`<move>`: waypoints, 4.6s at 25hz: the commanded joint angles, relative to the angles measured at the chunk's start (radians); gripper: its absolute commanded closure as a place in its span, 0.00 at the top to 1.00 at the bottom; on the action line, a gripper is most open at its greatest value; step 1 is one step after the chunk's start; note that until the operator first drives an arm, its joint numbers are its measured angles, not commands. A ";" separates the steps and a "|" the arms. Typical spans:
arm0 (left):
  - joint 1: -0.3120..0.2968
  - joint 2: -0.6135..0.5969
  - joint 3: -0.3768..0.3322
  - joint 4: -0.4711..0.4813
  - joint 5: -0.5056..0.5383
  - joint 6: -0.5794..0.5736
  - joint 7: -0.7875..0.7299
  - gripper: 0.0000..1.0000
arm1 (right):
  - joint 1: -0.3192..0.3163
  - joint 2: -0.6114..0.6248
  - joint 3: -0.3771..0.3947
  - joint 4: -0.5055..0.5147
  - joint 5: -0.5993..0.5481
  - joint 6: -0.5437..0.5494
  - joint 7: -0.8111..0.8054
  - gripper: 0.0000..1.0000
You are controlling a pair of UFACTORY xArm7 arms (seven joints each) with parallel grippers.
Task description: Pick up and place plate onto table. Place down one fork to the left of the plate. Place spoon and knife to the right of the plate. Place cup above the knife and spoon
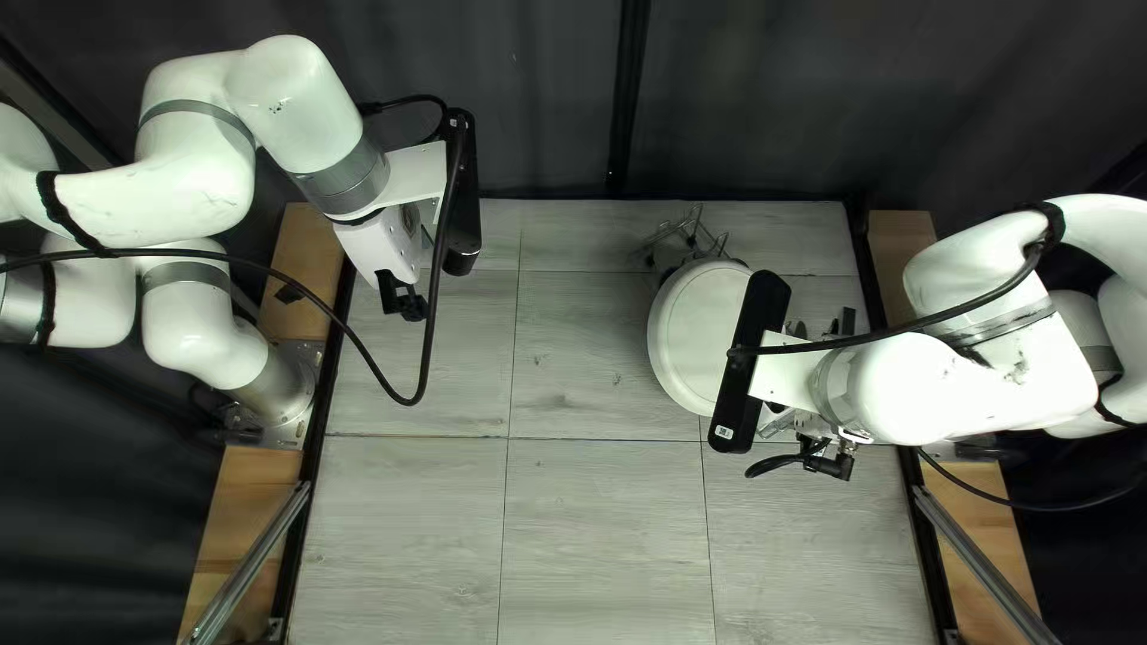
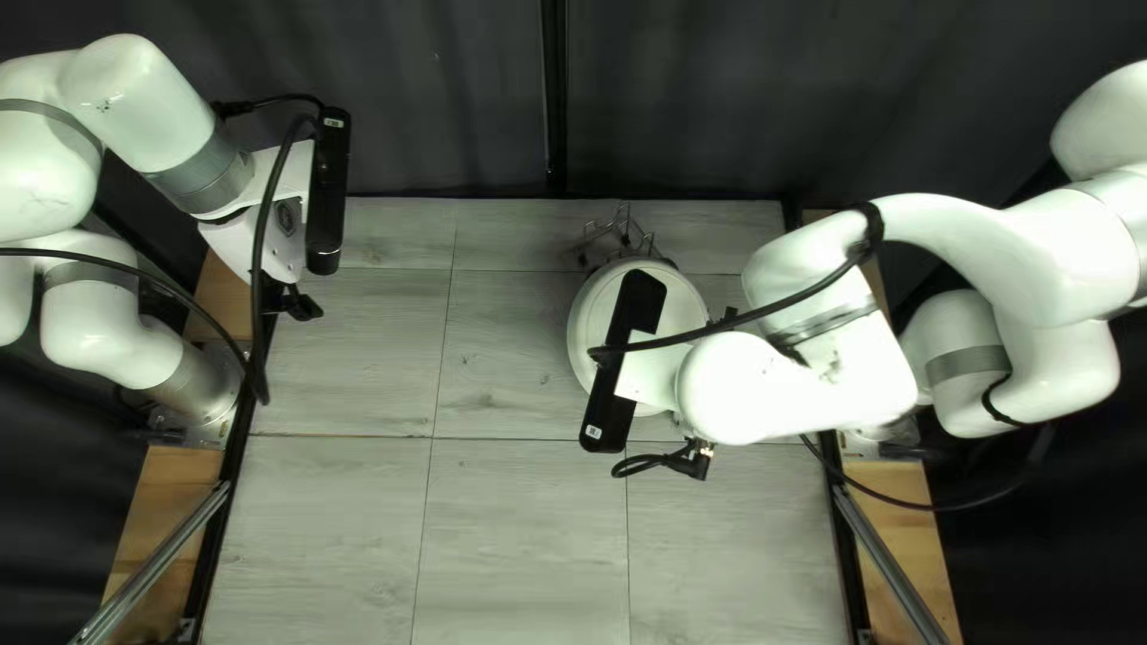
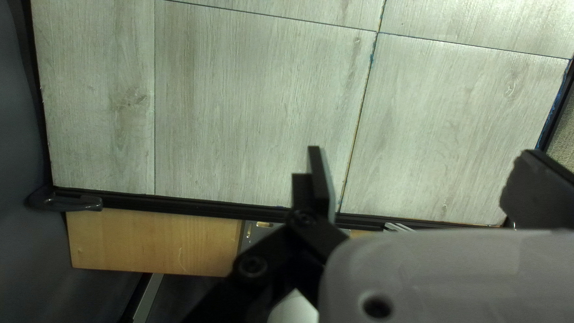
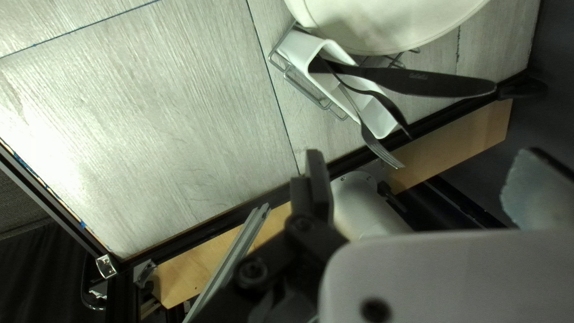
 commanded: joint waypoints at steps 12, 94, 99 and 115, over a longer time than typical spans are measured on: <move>0.000 0.000 0.000 0.000 0.000 0.000 0.000 1.00 | 0.000 0.000 0.000 0.000 0.000 0.000 0.000 1.00; 0.089 0.894 -0.189 0.005 -0.232 -1.262 -0.370 1.00 | 0.022 -0.363 -0.098 -0.218 0.050 0.111 -0.107 1.00; 0.097 0.958 -0.212 0.036 -0.251 -1.338 -0.338 1.00 | 0.022 -0.363 -0.098 -0.218 0.050 0.111 -0.107 1.00; 0.124 1.086 -0.297 0.155 -0.242 -1.418 -0.269 1.00 | 0.022 -0.363 -0.098 -0.218 0.050 0.111 -0.107 1.00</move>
